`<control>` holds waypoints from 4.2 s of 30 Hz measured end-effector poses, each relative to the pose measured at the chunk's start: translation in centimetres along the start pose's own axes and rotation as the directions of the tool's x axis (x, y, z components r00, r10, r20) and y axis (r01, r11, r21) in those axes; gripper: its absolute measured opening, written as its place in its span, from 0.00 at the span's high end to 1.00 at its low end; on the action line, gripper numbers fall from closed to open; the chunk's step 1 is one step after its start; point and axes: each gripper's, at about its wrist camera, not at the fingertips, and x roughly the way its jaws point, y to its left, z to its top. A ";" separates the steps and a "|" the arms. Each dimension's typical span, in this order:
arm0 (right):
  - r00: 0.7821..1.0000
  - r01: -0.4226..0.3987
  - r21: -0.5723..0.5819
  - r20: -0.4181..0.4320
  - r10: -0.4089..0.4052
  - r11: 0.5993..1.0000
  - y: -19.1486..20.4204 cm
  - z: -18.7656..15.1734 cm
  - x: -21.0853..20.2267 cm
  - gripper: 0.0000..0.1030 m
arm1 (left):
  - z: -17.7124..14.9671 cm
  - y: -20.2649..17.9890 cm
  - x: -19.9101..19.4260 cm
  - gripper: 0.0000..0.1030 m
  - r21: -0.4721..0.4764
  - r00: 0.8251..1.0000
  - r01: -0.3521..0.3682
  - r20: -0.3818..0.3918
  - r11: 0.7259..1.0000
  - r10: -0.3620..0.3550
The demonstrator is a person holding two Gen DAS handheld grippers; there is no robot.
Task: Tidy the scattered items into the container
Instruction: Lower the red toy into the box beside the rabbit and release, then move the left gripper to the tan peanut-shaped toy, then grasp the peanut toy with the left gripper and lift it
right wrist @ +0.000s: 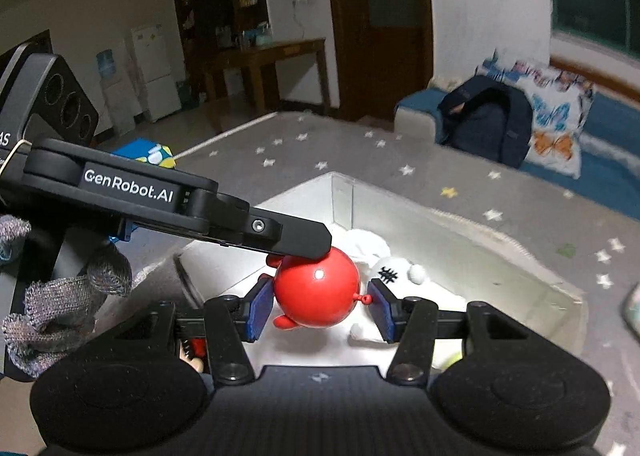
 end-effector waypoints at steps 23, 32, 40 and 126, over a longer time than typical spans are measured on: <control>0.969 -0.019 0.071 -0.244 0.036 0.997 -1.4 1.8 8.5 0.54 | 1.1 3.0 3.7 0.68 0.014 0.988 -0.146 -0.054 0.989 0.147; 0.968 -0.019 0.086 -0.246 0.040 0.996 -1.7 2.4 9.5 0.53 | 1.2 2.9 2.9 0.68 0.019 0.988 -0.153 -0.029 0.988 0.153; 0.973 -0.011 0.068 -0.230 0.027 0.998 -1.5 2.4 8.6 0.52 | 1.1 2.6 2.0 0.68 0.007 0.989 -0.148 -0.010 0.989 0.148; 0.996 0.055 0.122 0.057 -0.062 0.991 2.3 -5.8 -9.3 0.61 | -6.5 -8.5 -4.3 0.68 0.153 0.999 0.043 -0.022 0.987 -0.040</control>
